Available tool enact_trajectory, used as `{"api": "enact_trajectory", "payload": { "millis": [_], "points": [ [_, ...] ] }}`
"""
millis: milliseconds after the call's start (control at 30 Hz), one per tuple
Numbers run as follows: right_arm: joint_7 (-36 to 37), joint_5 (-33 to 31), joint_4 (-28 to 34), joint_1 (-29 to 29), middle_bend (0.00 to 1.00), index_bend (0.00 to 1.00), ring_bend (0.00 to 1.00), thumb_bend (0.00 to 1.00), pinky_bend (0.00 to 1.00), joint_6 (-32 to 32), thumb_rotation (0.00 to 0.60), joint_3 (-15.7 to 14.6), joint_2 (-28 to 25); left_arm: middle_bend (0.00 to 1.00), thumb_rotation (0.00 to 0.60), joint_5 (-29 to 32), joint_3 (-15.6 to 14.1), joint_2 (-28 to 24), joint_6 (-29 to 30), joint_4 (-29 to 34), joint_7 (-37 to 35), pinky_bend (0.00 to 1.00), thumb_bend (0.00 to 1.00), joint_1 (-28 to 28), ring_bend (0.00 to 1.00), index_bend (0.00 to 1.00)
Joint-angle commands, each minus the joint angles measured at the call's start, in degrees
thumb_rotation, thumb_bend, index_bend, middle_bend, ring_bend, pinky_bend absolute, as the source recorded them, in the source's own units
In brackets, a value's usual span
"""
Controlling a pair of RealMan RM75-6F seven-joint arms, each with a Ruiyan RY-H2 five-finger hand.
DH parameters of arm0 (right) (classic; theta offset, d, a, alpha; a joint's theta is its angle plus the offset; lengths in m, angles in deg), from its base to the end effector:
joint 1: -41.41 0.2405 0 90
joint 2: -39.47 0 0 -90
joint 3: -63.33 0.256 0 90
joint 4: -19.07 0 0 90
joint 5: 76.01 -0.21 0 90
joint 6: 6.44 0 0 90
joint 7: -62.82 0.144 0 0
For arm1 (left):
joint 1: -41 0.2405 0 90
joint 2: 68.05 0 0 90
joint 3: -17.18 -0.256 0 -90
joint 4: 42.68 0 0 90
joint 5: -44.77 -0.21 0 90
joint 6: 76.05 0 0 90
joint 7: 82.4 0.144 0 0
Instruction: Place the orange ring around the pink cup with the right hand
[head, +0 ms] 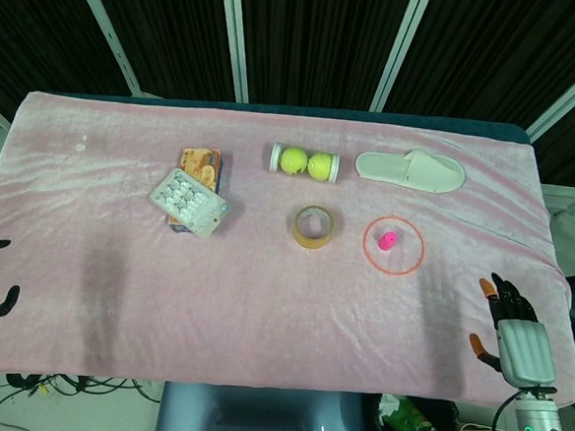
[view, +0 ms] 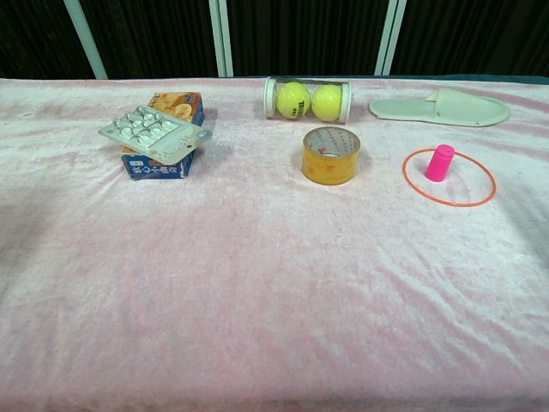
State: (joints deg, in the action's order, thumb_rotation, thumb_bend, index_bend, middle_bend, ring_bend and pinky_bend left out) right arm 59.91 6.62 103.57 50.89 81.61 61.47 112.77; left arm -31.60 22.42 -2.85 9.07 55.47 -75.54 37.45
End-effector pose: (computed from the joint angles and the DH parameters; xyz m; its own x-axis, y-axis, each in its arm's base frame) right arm -0.3177 -0.1907 0.1177 0.4254 -0.0023 0.9050 -0.9047 -0.0278 0.4252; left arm -0.3122 0.1791 0.1570 0.3785 -0.0044 0.9256 0.9131 0.1652 -0.3727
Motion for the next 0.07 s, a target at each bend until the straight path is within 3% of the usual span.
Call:
{"api": "enact_trajectory", "payload": {
  "millis": [33, 67],
  "points": [
    [0.48, 1.07, -0.93, -1.49, 0.0, 0.0, 0.0, 0.23, 0.16, 2.15, 0.6, 0.87, 0.69, 0.06, 0.6, 0.08, -0.1, -0.08, 0.0, 0.44, 0.26, 0.0, 0.34, 0.11, 0.0, 0.19],
    [0.58, 1.34, -0.94, -1.65, 0.0, 0.0, 0.0, 0.23, 0.16, 2.2, 0.6, 0.87, 0.56, 0.06, 0.6, -0.08, -0.11, -0.09, 0.09, 0.38, 0.34, 0.0, 0.34, 0.11, 0.0, 0.19]
  ]
}}
